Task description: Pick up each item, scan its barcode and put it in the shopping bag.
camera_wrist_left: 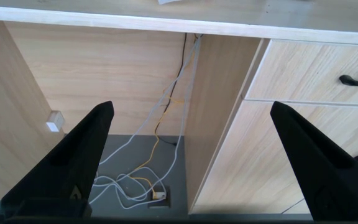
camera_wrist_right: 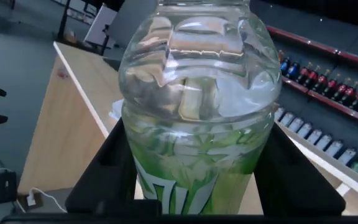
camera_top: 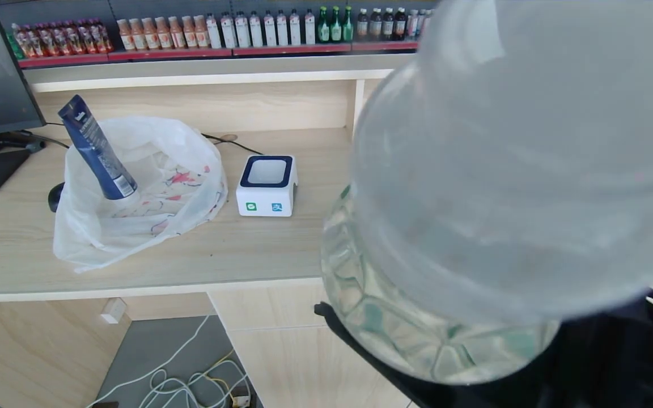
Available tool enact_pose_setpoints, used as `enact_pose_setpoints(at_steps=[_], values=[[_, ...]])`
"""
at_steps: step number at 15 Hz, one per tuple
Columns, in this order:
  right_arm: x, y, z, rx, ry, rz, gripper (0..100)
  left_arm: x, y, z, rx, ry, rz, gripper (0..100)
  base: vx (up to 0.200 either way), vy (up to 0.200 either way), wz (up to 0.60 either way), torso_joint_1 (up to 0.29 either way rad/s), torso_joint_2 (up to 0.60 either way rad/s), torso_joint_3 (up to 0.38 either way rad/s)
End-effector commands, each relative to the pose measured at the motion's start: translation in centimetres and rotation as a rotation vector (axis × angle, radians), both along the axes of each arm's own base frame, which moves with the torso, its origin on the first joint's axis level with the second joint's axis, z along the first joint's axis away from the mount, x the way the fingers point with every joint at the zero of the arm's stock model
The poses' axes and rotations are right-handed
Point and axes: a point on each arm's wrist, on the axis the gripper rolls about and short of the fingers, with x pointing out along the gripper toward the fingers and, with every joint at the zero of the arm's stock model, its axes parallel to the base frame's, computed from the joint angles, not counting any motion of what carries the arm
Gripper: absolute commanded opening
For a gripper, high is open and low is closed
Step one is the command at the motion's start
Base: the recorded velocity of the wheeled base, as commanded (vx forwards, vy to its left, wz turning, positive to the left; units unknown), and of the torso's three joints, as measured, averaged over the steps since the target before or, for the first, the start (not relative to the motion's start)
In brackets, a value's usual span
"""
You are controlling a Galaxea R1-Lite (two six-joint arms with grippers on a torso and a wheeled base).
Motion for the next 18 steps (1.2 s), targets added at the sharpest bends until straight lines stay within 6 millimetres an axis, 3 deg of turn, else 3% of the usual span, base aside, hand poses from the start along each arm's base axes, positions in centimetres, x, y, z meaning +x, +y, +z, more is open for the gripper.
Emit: enact_pose_setpoints(at_steps=[1, 4, 9, 14, 15, 18], values=[[-1.1, 1.0, -0.6, -0.037, -0.026, 0.057, 0, 0.0, 0.0, 0.0, 0.0, 0.002, 0.0, 100, 0.0, 0.0, 0.0, 0.0, 0.0, 0.0], [-2.0, 1.3, -2.3, -0.132, -0.103, 0.13, 0, 0.0, 0.0, 0.0, 0.0, 0.002, 0.0, 100, 0.0, 0.0, 0.0, 0.0, 0.0, 0.0], [-2.0, 1.5, -2.5, -0.177, -0.136, 0.133, 0, 0.0, 0.0, 0.0, 0.0, 0.002, 0.0, 100, 0.0, 0.0, 0.0, 0.0, 0.0, 0.0], [-0.6, 2.8, 0.7, -0.262, -0.356, 0.191, 0, 0.0, 0.0, 0.0, 0.0, 0.002, 0.0, 100, 0.0, 0.0, 0.0, 0.0, 0.0, 0.0], [-0.7, 3.2, 3.2, -0.251, -0.401, 0.178, 0, 0.0, 0.0, 0.0, 0.0, 0.002, 0.0, 100, 0.0, 0.0, 0.0, 0.0, 0.0, 0.0], [-1.7, 3.1, 3.5, -0.354, -0.439, 0.146, 0, 0.0, 0.0, 0.0, 0.0, 0.002, 0.001, 100, 0.0, 0.0, 0.0, 0.0, 0.0, 0.0]])
